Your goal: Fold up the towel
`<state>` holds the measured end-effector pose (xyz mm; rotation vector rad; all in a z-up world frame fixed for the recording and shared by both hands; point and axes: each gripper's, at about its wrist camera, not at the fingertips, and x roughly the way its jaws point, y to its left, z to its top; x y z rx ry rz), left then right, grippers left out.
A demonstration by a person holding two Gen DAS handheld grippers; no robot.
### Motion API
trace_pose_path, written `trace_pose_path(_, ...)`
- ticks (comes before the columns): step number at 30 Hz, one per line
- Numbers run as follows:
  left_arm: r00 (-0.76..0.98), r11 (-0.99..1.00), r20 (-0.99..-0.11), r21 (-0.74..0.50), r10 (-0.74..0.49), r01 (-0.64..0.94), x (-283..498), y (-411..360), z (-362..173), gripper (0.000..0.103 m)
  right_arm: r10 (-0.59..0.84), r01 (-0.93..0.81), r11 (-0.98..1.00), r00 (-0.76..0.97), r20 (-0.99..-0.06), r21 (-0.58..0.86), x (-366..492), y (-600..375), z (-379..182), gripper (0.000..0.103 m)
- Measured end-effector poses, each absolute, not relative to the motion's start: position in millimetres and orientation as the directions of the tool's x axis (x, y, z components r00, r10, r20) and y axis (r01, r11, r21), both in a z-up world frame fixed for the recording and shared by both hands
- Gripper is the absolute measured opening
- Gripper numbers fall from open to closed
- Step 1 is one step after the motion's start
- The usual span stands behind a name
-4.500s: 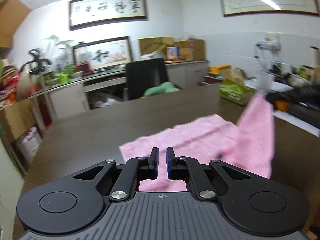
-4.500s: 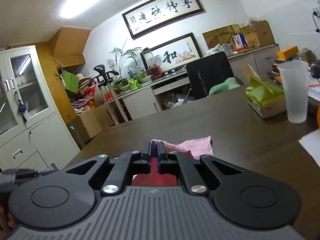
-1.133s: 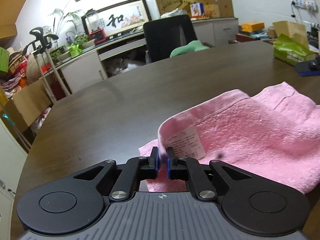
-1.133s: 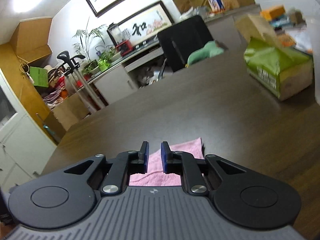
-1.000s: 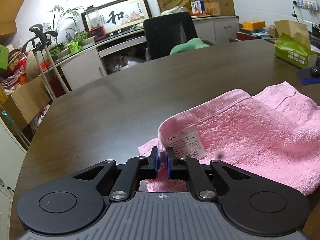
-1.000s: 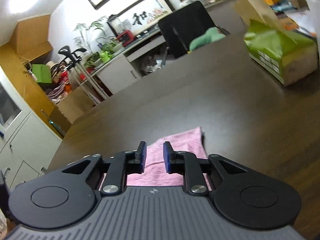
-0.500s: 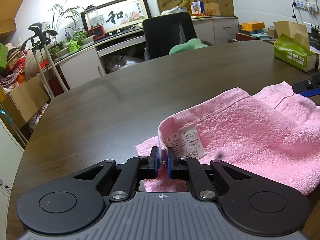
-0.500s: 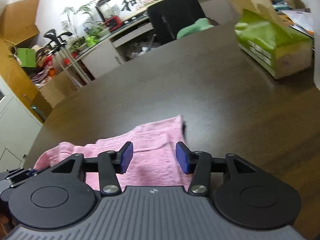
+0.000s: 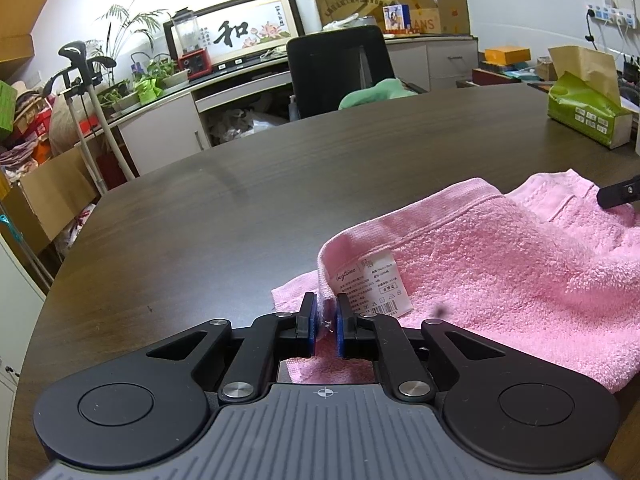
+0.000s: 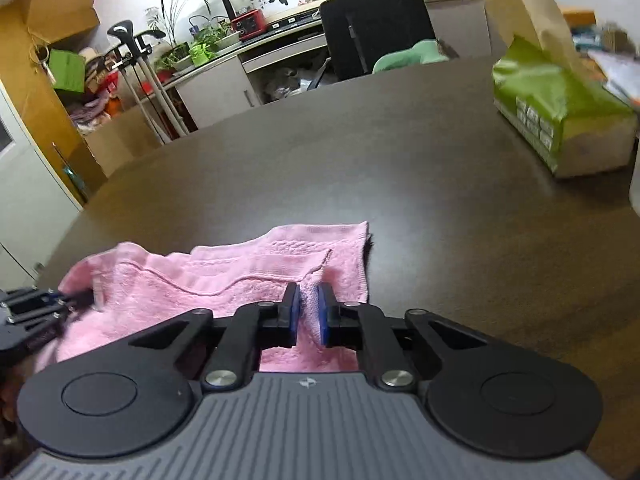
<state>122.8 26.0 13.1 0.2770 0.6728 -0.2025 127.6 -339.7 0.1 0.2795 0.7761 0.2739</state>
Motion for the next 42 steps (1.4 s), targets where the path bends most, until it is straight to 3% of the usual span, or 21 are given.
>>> trace_pose_path(10,0.754,0.968,-0.65,0.111,-0.1,0.225,132.3,39.5,18.0,0.012,0.266,-0.072,0.926,0.822,-0.504,0.371,115.4,-358.2,25.7,0.005)
trace_pose_path(36,0.786,0.985,-0.618,0.138,0.004,0.103,134.4,60.3,25.6,0.017,0.177,0.026,0.954,0.758,-0.628,0.3,145.1,-350.0,-9.9,0.008)
trace_pose_path(42,0.775,0.962,-0.613,0.085,-0.155,0.259,103.5,62.0,36.8,0.021,0.184,0.015,0.954,0.759,-0.625,0.299,144.4,-350.2,-10.8,0.011)
